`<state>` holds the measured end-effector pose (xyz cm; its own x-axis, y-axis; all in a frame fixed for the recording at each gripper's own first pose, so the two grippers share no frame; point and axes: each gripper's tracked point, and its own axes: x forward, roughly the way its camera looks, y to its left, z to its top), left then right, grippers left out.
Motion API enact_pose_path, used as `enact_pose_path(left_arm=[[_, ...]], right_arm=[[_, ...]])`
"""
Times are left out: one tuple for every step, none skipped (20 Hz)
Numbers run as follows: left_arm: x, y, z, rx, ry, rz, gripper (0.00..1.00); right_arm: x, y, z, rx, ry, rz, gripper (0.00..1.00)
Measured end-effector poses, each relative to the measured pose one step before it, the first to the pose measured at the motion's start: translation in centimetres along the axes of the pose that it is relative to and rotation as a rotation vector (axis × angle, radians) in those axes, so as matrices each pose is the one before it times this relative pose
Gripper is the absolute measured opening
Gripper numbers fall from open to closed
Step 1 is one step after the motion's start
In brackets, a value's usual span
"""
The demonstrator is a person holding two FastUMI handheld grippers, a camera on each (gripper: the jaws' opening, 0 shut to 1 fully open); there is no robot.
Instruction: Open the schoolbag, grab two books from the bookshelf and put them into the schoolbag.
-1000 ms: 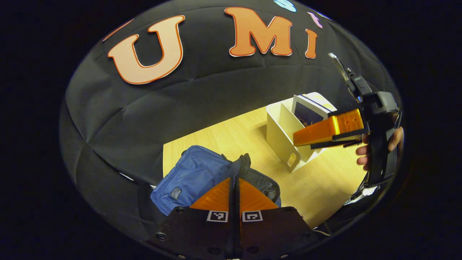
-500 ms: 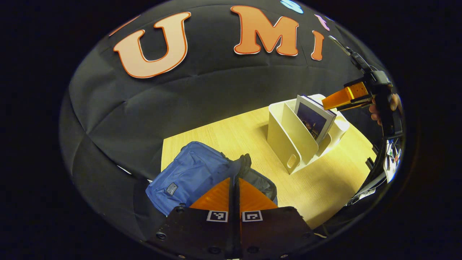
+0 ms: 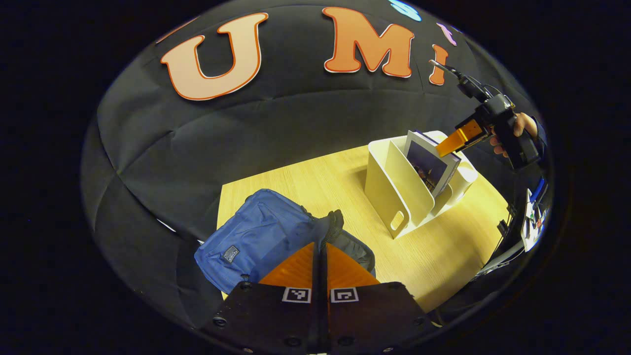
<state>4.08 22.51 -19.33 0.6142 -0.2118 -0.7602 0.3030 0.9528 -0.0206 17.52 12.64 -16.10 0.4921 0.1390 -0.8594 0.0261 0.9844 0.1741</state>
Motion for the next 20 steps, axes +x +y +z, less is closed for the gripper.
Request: enact_pose_path(left_arm=[[0.19, -0.115, -0.121, -0.00817, 0.00457, -0.00441, 0.01], [0.067, 0.073, -0.176, -0.00644, 0.00262, -0.00254, 0.0], [0.039, -0.002, -0.077, -0.00798, 0.00088, -0.00246, 0.01], [0.1, -0.039, -0.142, -0.00569, -0.00123, -0.00208, 0.0], [0.056, 0.077, 0.0, -0.00298, 0.00243, -0.00082, 0.0], [0.034, 0.098, -0.125, 0.00098, 0.00178, 0.0011, 0.0], [0.031, 0.051, 0.103, 0.00288, -0.00027, 0.0026, 0.0], [-0.131, 0.055, 0.047, 0.00392, -0.00081, 0.00232, 0.0], [0.015, 0.047, 0.107, 0.00251, -0.00009, 0.00115, 0.01], [-0.028, -0.132, -0.004, 0.00213, 0.00108, -0.0017, 0.01], [0.103, -0.075, 0.011, -0.00129, 0.00109, -0.00049, 0.01], [0.0, -0.027, -0.135, -0.00144, -0.00028, -0.00344, 0.0], [0.077, -0.041, -0.078, -0.00386, 0.00125, -0.00164, 0.0], [-0.076, 0.025, -0.137, -0.00339, 0.00165, -0.00268, 0.01], [0.044, 0.036, -0.025, -0.00293, -0.00123, -0.00013, 0.0], [-0.046, 0.006, -0.175, -0.00307, 0.00078, -0.00233, 0.0], [0.021, 0.006, 0.052, -0.00071, 0.00072, -0.00027, 0.0], [-0.072, -0.101, -0.086, -0.00118, -0.00007, -0.00274, 0.0], [0.045, -0.089, 0.071, 0.00043, -0.00239, -0.0017, 0.0], [0.005, 0.024, -0.098, -0.00248, 0.00034, -0.00327, 0.0]], right_arm=[[0.718, -0.074, -0.141, 0.01109, 0.031, 0.00607, 0.96], [0.699, -0.154, 0.001, 0.01038, 0.0268, 0.00266, 0.96], [0.524, -0.308, 0.032, -0.00213, 0.01758, -0.00013, 0.97], [0.405, -0.281, 0.011, -0.00443, 0.01598, -0.01011, 0.97], [0.417, -0.182, -0.182, -0.01268, 0.01998, -0.00364, 0.97], [0.297, -0.112, -0.03, -0.00609, 0.01646, -0.002, 0.97], [0.366, 0.265, -0.039, -0.00801, 0.01819, 0.00344, 0.97], [0.291, 0.126, 0.103, -0.00068, 0.01271, 0.00487, 0.97], [0.214, 0.292, 0.176, -0.00774, 0.00928, 0.0104, 0.97], [0.445, 0.006, 0.092, -0.00393, 0.0112, -0.00599, 0.96], [0.522, -0.199, 0.053, -0.00096, 0.01285, -0.01725, 1.0], [0.482, 0.011, 0.103, -0.00314, 0.0077, -0.00527, 0.95], [0.525, 0.092, -0.077, -0.00618, 0.01574, -0.00719, 0.94], [0.204, 0.017, -0.1, -0.00491, 0.01374, -0.00718, 0.89], [0.284, 0.057, 0.078, -0.01016, 0.01309, -0.00427, 0.86], [0.302, 0.013, 0.085, -0.00218, 0.01245, -0.00631, 0.65], [0.325, -0.165, -0.129, -0.00483, 0.01508, -0.00513, 0.61], [0.303, -0.495, -0.093, 0.00147, 0.01245, -0.01295, 0.61], [-0.074, -0.338, -0.066, 0.00384, 0.00393, -0.01895, 0.56], [0.281, -0.248, 0.185, 0.00352, 0.00045, -0.00751, 0.44]])
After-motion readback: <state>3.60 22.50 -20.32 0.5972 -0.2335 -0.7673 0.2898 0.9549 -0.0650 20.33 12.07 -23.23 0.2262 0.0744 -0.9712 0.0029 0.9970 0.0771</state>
